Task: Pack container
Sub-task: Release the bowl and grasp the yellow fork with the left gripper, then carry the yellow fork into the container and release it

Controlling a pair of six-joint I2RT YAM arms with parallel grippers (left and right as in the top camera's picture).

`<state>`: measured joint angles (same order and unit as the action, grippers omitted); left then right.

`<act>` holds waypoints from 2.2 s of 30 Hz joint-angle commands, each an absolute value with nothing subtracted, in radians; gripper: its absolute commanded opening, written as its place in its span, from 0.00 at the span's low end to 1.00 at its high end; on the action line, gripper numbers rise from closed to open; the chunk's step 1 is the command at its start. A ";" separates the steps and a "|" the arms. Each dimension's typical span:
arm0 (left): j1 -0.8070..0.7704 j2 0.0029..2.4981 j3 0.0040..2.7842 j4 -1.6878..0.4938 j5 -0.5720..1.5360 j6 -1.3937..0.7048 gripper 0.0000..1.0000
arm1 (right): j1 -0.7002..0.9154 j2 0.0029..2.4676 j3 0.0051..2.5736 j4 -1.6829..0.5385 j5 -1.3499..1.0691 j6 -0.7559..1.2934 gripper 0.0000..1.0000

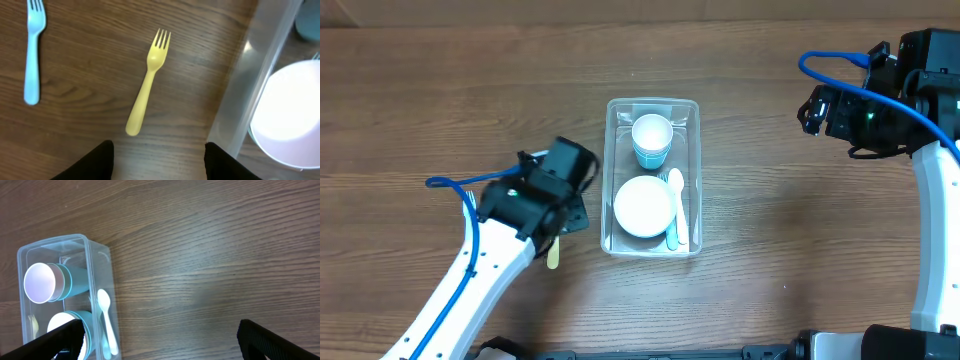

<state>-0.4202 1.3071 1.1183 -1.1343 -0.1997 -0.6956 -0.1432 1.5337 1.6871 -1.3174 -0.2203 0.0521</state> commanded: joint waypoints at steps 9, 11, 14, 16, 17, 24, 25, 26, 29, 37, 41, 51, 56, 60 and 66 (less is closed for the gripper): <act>-0.232 1.296 0.835 -0.831 0.038 -0.395 0.60 | -0.146 1.528 1.709 -1.312 -0.218 0.053 1.00; -0.232 1.302 0.798 -0.798 0.014 -0.392 0.60 | -0.146 1.528 1.709 -1.312 -0.218 0.053 1.00; -0.232 1.319 0.743 -0.734 -0.007 -0.365 0.66 | -0.146 1.528 1.709 -1.312 -0.218 0.053 1.00; -0.232 1.341 0.726 -0.711 -0.036 -0.362 0.69 | -0.146 1.528 1.709 -1.312 -0.218 0.053 1.00; -0.231 1.353 0.723 -0.703 -0.045 -0.361 0.69 | -0.146 1.528 1.709 -1.312 -0.218 0.053 1.00; -0.229 1.508 0.722 -0.624 -0.059 -0.327 0.65 | -0.146 1.528 1.709 -1.312 -0.218 0.053 1.00; -0.229 1.532 0.722 -0.615 -0.059 -0.328 0.61 | -0.146 1.528 1.709 -1.312 -0.218 0.053 1.00; -0.229 1.548 0.722 -0.607 -0.059 -0.328 0.57 | -0.146 1.528 1.709 -1.312 -0.218 0.053 1.00; -0.229 1.589 0.722 -0.583 -0.059 -0.328 0.56 | -0.146 1.528 1.709 -1.312 -0.218 0.053 1.00; -0.229 1.594 0.747 -0.590 -0.058 -0.328 0.11 | -0.146 1.528 1.709 -1.312 -0.218 0.053 1.00; -0.229 1.594 0.793 -0.630 -0.059 -0.327 0.09 | -0.146 1.528 1.709 -1.312 -0.218 0.053 1.00; -0.230 1.589 1.136 -0.915 -0.048 -0.308 0.04 | -0.146 1.528 1.709 -1.312 -0.218 0.053 1.00; -0.256 1.531 1.329 -1.062 0.022 -0.316 0.05 | -0.146 1.528 1.709 -1.312 -0.218 0.053 1.00; -0.338 1.453 1.415 -1.085 0.046 -0.375 0.09 | -0.146 1.528 1.709 -1.312 -0.218 0.053 1.00; -0.516 1.409 1.435 -1.023 0.044 -0.488 0.13 | -0.146 1.528 1.709 -1.312 -0.218 0.053 1.00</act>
<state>-0.4461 1.4109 1.4178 -1.0481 0.0235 -0.4152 -0.1436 1.5337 1.6871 -1.3170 -0.2207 0.0517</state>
